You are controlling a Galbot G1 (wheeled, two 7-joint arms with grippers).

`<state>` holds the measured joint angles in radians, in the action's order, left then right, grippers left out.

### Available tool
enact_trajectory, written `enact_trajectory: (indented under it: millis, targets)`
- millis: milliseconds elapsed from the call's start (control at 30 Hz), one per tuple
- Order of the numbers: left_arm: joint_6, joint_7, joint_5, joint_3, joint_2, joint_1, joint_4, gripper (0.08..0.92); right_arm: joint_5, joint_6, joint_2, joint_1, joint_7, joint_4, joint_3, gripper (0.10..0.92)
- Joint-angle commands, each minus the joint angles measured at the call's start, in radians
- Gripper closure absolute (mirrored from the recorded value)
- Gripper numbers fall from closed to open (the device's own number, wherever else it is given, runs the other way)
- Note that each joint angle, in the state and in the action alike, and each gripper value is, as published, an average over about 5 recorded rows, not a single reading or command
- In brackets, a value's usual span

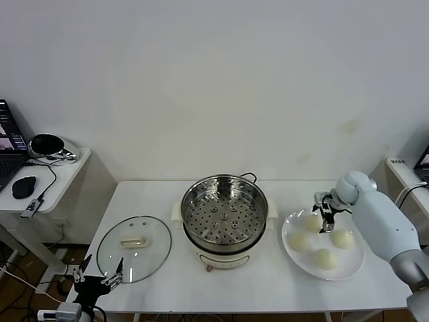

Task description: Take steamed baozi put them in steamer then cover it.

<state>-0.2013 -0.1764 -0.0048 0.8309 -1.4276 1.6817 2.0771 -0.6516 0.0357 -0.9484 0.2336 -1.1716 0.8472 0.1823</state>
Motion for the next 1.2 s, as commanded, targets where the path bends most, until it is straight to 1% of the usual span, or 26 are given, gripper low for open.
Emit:
enact_trajectory:
  millis: [33,133,367,467,667,833,900,1067,1200]
  targets:
    - [-0.001,-0.001,0.000,0.002,-0.001,-0.002,-0.002,0.177,-0.005,0.002,-0.007,-0.002,0.017,-0.019,-0.001,0.205]
    - [-0.001,-0.001,-0.001,0.005,0.001,-0.004,-0.005,0.177,0.002,0.000,-0.008,0.000,0.020,-0.020,0.002,0.244]
    - [-0.003,0.001,0.007,0.003,-0.003,-0.004,-0.007,0.177,0.001,-0.007,-0.007,0.008,0.028,-0.012,0.002,0.432]
    - [-0.003,0.002,0.010,0.003,-0.007,-0.003,-0.006,0.177,0.009,-0.010,-0.004,0.005,0.027,-0.007,0.002,0.471]
    - [-0.002,0.005,0.012,0.000,-0.008,0.002,0.000,0.177,0.081,-0.025,0.046,-0.039,-0.001,0.071,0.029,0.475]
    - [-0.003,0.011,0.025,-0.004,-0.014,-0.002,0.011,0.177,0.214,-0.052,0.110,-0.191,-0.055,0.169,0.168,0.474]
    - [-0.003,0.014,0.032,-0.003,-0.016,-0.001,0.017,0.177,0.292,-0.063,0.118,-0.287,-0.079,0.191,0.229,0.474]
    - [-0.004,0.019,0.039,0.003,-0.013,0.006,0.036,0.177,0.464,-0.079,0.070,-0.529,-0.132,0.190,0.397,0.474]
    - [-0.014,0.029,0.049,0.014,-0.014,0.007,0.057,0.177,0.542,-0.074,-0.022,-0.646,-0.164,0.152,0.486,0.477]
